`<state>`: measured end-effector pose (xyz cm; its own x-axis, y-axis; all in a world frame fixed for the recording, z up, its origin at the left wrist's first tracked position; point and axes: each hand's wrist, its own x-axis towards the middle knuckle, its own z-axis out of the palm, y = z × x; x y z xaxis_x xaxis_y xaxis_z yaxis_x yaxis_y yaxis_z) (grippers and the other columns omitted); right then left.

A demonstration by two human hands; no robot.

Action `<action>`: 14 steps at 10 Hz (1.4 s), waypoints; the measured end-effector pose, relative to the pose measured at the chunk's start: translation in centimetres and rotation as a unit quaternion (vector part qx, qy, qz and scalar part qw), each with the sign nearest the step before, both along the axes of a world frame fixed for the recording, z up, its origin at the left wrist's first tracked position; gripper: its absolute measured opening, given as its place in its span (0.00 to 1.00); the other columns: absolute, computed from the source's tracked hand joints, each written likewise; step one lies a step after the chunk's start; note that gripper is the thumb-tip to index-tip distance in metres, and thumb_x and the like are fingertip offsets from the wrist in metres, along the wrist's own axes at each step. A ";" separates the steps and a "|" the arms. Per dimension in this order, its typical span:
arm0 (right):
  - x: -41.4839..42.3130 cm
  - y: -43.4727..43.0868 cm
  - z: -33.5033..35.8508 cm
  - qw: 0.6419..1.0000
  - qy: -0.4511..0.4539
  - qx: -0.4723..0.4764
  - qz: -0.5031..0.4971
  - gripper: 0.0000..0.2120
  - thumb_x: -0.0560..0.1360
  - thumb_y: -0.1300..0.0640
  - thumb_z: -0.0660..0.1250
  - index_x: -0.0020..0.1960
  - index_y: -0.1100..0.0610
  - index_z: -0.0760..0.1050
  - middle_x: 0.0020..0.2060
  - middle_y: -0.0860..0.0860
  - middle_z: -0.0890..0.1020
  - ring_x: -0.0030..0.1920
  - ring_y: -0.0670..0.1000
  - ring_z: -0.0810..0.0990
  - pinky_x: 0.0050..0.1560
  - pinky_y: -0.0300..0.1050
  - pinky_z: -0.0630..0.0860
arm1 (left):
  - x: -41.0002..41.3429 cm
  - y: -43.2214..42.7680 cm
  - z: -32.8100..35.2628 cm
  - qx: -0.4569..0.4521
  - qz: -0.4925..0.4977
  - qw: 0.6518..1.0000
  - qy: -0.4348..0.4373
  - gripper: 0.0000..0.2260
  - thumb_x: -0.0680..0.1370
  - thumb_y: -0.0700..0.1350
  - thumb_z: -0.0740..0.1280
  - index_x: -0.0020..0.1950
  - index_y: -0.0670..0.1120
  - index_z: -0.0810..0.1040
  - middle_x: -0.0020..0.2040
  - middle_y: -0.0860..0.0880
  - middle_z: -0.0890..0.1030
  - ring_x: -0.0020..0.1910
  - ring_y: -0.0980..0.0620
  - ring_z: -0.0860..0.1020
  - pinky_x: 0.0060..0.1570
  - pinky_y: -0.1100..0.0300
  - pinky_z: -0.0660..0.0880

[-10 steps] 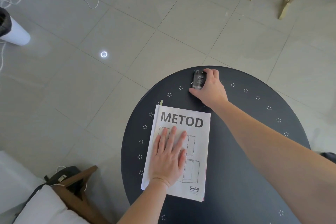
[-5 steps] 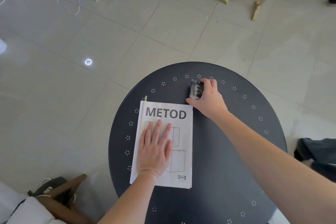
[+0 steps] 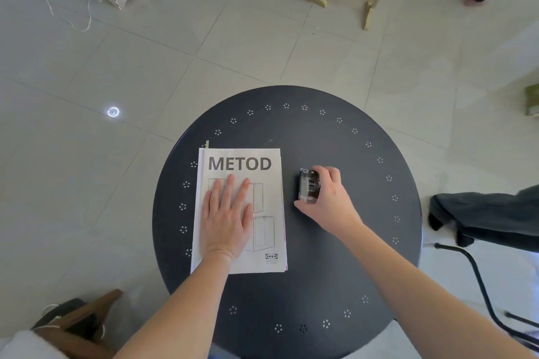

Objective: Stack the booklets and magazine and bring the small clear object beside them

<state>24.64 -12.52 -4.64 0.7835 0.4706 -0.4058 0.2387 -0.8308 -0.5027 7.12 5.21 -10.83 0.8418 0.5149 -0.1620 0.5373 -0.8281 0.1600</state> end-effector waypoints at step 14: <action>-1.8 -8.4 3.3 1.000 -0.009 -0.027 -0.007 0.40 0.74 0.38 0.73 0.80 0.45 0.59 0.76 0.43 0.62 0.53 0.55 0.83 0.54 0.56 0.83 | 0.6 -0.4 3.4 -0.062 0.051 0.997 0.008 0.28 0.88 0.58 0.52 0.87 0.54 0.56 0.88 0.48 0.58 0.87 0.42 0.56 0.86 0.41 0.52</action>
